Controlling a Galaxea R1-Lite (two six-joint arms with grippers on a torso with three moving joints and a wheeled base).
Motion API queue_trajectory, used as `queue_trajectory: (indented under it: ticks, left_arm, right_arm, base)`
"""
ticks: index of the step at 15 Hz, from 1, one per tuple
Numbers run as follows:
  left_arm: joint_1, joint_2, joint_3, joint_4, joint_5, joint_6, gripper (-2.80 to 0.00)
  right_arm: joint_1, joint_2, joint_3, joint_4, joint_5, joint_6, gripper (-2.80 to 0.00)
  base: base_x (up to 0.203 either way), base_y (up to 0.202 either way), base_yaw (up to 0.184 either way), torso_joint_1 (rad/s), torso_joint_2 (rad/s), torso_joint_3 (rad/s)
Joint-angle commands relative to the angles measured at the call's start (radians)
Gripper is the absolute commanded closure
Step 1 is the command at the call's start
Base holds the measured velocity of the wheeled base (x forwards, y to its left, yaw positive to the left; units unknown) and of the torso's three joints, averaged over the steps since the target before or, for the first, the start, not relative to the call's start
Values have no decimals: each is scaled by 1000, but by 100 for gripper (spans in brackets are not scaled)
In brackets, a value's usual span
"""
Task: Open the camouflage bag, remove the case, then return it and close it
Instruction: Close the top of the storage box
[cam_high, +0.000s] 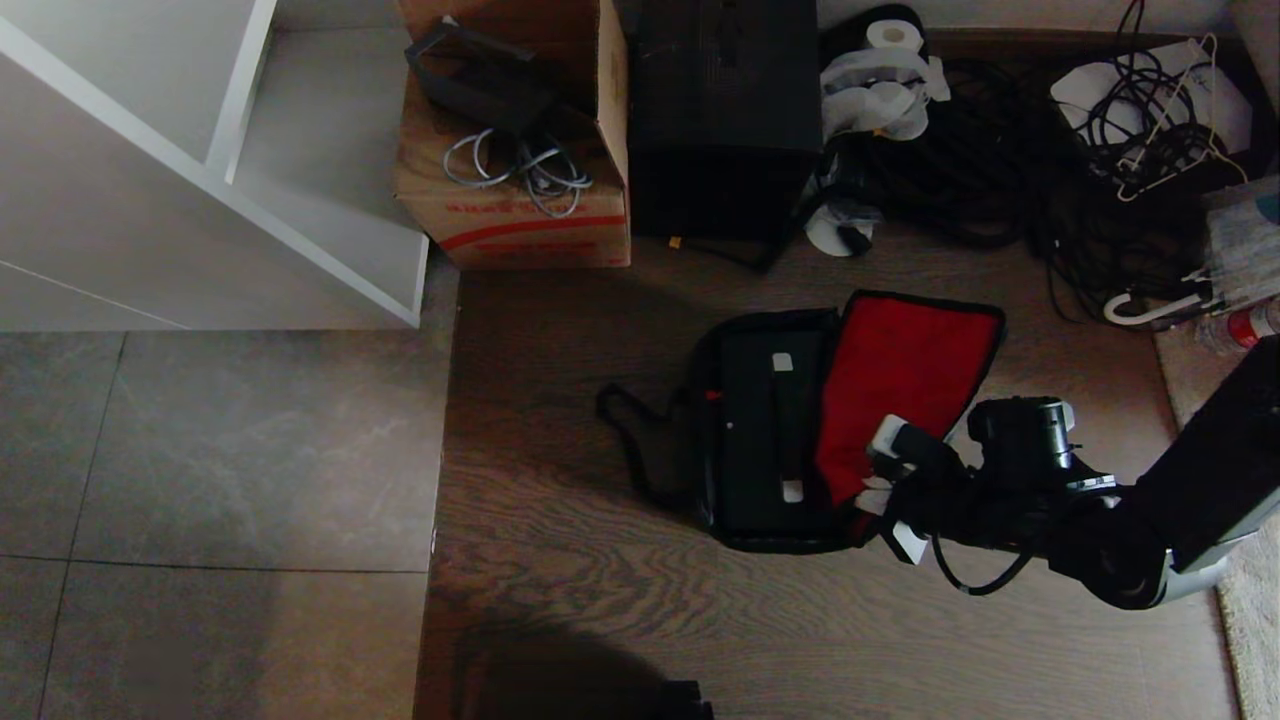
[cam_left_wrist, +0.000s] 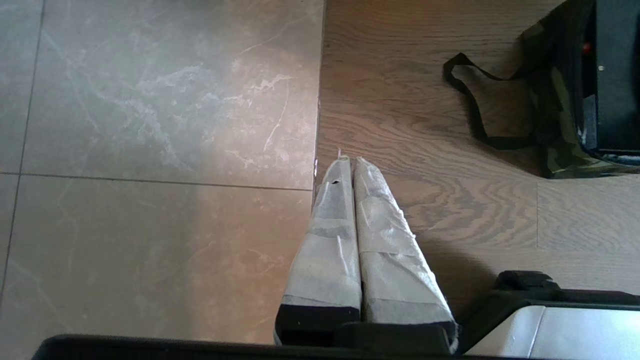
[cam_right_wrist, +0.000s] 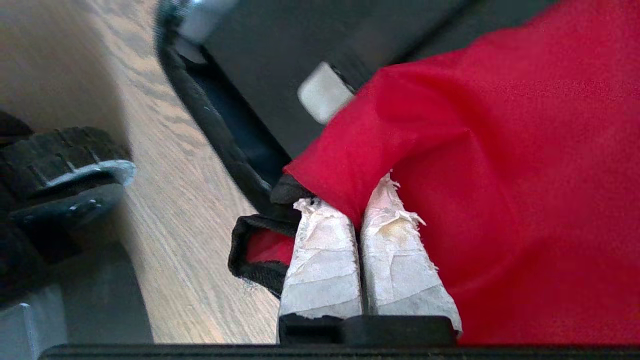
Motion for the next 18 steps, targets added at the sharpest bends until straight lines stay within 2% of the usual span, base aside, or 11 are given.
queue_trajectory:
  ticks: [1, 9, 13, 14, 18]
  left_arm:
    - [0, 0, 0, -1, 0, 0, 0]
    - [0, 0, 0, -1, 0, 0, 0]
    - [0, 0, 0, -1, 0, 0, 0]
    - [0, 0, 0, 1, 0, 0, 0]
    - [0, 0, 0, 1, 0, 0, 0]
  right_arm:
    - [14, 13, -7, 3, 4, 6, 0]
    - [72, 9, -50, 5, 0, 97, 0]
    - [73, 18, -33, 16, -2, 91, 0]
    - [73, 21, -33, 21, -2, 84, -280]
    - [85, 29, -39, 23, -4, 90, -280]
  base:
    - [0, 0, 0, 0, 0, 0]
    - [0, 0, 0, 0, 0, 0]
    - [0, 0, 0, 0, 0, 0]
    - [0, 0, 0, 0, 0, 0]
    - [0, 0, 0, 0, 0, 0]
